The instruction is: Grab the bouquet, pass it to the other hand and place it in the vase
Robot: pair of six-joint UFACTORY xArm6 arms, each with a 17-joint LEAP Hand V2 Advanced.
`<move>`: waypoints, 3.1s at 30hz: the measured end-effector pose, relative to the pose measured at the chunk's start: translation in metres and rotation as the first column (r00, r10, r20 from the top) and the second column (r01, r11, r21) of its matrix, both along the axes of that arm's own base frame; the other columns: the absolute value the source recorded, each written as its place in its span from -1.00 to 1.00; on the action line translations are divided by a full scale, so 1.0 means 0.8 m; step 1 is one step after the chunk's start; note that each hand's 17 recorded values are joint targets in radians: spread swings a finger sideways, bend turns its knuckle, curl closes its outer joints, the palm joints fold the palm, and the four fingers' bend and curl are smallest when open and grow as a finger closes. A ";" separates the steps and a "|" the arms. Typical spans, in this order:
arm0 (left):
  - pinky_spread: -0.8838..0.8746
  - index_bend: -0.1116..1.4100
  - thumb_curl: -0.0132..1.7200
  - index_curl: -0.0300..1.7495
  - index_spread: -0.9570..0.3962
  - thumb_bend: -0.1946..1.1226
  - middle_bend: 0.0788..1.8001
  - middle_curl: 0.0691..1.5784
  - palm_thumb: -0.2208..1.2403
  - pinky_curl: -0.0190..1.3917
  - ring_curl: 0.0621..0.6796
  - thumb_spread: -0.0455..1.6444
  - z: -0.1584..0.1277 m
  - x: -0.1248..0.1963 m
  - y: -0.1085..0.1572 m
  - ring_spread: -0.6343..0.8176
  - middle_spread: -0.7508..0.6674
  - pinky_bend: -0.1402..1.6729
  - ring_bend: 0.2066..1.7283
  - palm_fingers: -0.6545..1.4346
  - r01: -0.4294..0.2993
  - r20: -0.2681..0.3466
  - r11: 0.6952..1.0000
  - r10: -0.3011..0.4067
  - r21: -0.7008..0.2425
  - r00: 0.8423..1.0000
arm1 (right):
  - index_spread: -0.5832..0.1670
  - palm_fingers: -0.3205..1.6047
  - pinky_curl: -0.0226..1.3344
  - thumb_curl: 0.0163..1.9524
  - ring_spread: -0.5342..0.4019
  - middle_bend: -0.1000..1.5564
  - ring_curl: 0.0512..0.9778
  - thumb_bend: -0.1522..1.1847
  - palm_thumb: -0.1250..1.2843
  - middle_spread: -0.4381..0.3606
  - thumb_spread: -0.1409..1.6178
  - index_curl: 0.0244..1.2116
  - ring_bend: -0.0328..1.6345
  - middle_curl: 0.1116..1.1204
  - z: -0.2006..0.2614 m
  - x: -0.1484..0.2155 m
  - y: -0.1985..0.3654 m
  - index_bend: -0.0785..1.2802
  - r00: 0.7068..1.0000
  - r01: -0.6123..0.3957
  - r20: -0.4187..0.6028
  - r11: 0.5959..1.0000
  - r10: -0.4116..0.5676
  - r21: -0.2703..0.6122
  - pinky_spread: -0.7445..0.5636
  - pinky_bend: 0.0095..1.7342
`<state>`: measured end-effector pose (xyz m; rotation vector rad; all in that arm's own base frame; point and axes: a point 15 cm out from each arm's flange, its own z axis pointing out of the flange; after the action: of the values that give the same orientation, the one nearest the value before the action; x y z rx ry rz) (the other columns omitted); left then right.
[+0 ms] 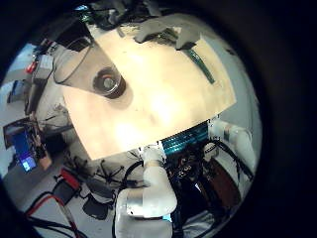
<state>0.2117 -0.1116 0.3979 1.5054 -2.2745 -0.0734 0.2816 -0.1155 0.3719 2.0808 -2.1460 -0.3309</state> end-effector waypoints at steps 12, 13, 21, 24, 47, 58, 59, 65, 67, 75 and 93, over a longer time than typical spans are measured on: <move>0.75 -0.62 -0.65 -0.58 0.41 -0.73 -0.87 -0.66 -0.45 -0.75 -0.54 0.35 0.010 0.002 0.006 0.66 0.59 -0.40 -0.65 -0.31 0.106 0.053 0.994 -0.107 0.034 0.993 | -0.07 -0.04 -0.80 -0.67 -0.19 -0.34 -0.59 -0.80 -0.38 -0.03 0.41 -0.49 0.17 -0.41 -0.188 0.059 0.012 -0.62 0.966 0.260 -0.010 0.961 -0.260 0.097 0.30 -0.29; 0.75 -0.62 -0.65 -0.58 0.41 -0.74 -0.87 -0.66 -0.45 -0.75 -0.54 0.35 0.009 0.002 0.008 0.66 0.59 -0.40 -0.65 -0.31 0.113 0.053 0.993 -0.115 0.036 0.992 | -0.06 -0.05 -0.81 -0.67 -0.19 -0.34 -0.59 -0.80 -0.37 -0.03 0.41 -0.49 0.17 -0.40 -0.199 0.064 0.017 -0.62 0.965 0.263 -0.022 0.961 -0.262 0.090 0.30 -0.29; 0.75 -0.62 -0.65 -0.58 0.41 -0.74 -0.87 -0.66 -0.44 -0.75 -0.55 0.36 -0.007 0.005 0.012 0.66 0.58 -0.41 -0.66 -0.31 0.143 0.020 0.989 -0.144 0.032 0.989 | 0.01 -0.11 -0.85 -0.66 -0.15 -0.32 -0.56 -0.81 -0.35 0.05 0.40 -0.46 0.20 -0.37 -0.257 0.065 0.038 -0.61 0.959 0.262 -0.133 0.961 -0.250 0.085 0.30 -0.22; 0.75 -0.62 -0.65 -0.58 0.41 -0.74 -0.87 -0.66 -0.44 -0.75 -0.55 0.36 -0.017 0.005 0.017 0.66 0.58 -0.41 -0.66 -0.30 0.145 0.006 0.989 -0.145 0.027 0.989 | 0.02 -0.13 -0.87 -0.66 -0.15 -0.31 -0.55 -0.81 -0.34 0.06 0.40 -0.45 0.20 -0.36 -0.265 0.077 0.052 -0.61 0.965 0.242 -0.119 0.967 -0.233 0.073 0.32 -0.21; 0.76 -0.62 -0.65 -0.58 0.43 -0.74 -0.87 -0.67 -0.42 -0.75 -0.54 0.36 -0.023 0.018 0.028 0.67 0.58 -0.43 -0.68 -0.30 0.150 0.000 0.988 -0.150 0.025 0.989 | 0.07 -0.11 -0.98 -0.66 -0.14 -0.24 -0.51 -0.81 -0.33 0.08 0.38 -0.34 0.24 -0.27 -0.300 0.102 0.095 -0.59 0.977 0.184 -0.106 0.983 -0.183 -0.004 0.33 -0.16; 0.74 -0.62 -0.65 -0.58 0.43 -0.74 -0.87 -0.67 -0.42 -0.75 -0.54 0.36 -0.024 0.022 0.031 0.67 0.58 -0.44 -0.69 -0.30 0.147 -0.003 0.989 -0.147 0.021 0.989 | 0.04 -0.10 -0.98 -0.65 -0.14 -0.19 -0.49 -0.80 -0.28 0.08 0.39 -0.29 0.25 -0.22 -0.323 0.092 0.096 -0.59 0.969 0.187 -0.164 0.982 -0.187 -0.018 0.32 -0.15; 0.74 -0.62 -0.65 -0.58 0.43 -0.74 -0.87 -0.67 -0.42 -0.75 -0.54 0.36 -0.024 0.023 0.031 0.67 0.58 -0.44 -0.69 -0.30 0.145 -0.003 0.989 -0.145 0.021 0.989 | 0.03 -0.09 -0.98 -0.65 -0.15 -0.19 -0.48 -0.79 -0.25 0.06 0.39 -0.28 0.25 -0.22 -0.324 0.091 0.095 -0.58 0.969 0.185 -0.166 0.983 -0.186 -0.022 0.31 -0.16; 0.74 -0.62 -0.66 -0.58 0.43 -0.74 -0.87 -0.67 -0.42 -0.74 -0.54 0.37 -0.023 0.023 0.032 0.67 0.58 -0.44 -0.69 -0.30 0.144 -0.003 0.989 -0.144 0.021 0.990 | -0.11 0.15 -0.97 -0.61 -0.27 -0.09 -0.43 -0.76 -0.02 -0.09 0.38 -0.25 0.35 -0.14 -0.324 0.089 0.089 -0.53 0.971 0.159 -0.168 0.985 -0.169 -0.067 0.15 -0.13; 0.74 -0.62 -0.66 -0.58 0.43 -0.74 -0.87 -0.67 -0.42 -0.74 -0.54 0.37 -0.022 0.023 0.032 0.67 0.58 -0.44 -0.69 -0.30 0.144 -0.003 0.989 -0.144 0.021 0.990 | -0.21 0.34 -0.96 -0.59 -0.34 -0.07 -0.43 -0.74 0.07 -0.17 0.37 -0.25 0.37 -0.14 -0.323 0.089 0.083 -0.50 0.973 0.149 -0.166 0.984 -0.163 -0.096 -0.01 -0.06; 0.75 -0.62 -0.65 -0.57 0.43 -0.74 -0.87 -0.68 -0.41 -0.74 -0.53 0.37 -0.022 0.021 0.032 0.67 0.59 -0.44 -0.69 -0.30 0.148 -0.007 0.989 -0.148 0.021 0.989 | -0.45 0.72 -0.63 -0.51 -0.35 0.31 -0.16 -0.69 0.46 -0.37 0.31 0.18 0.53 0.18 -0.290 0.102 0.061 0.20 0.983 0.149 -0.084 0.976 -0.164 -0.160 -0.37 0.42; 0.76 -0.62 -0.65 -0.57 0.43 -0.74 -0.87 -0.68 -0.40 -0.74 -0.53 0.37 -0.018 0.026 0.036 0.67 0.59 -0.44 -0.69 -0.29 0.144 -0.006 0.989 -0.144 0.014 0.990 | -0.14 0.55 -0.31 -0.25 -0.27 0.70 0.21 -0.63 0.78 -0.25 0.18 0.45 0.78 0.39 -0.045 0.110 0.010 0.77 0.849 0.218 0.479 0.974 -0.224 0.070 -0.17 0.71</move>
<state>0.2323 -0.0829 0.3834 1.3438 -2.3806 -0.1352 0.3692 -0.1074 0.3358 2.0931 -2.6771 0.1872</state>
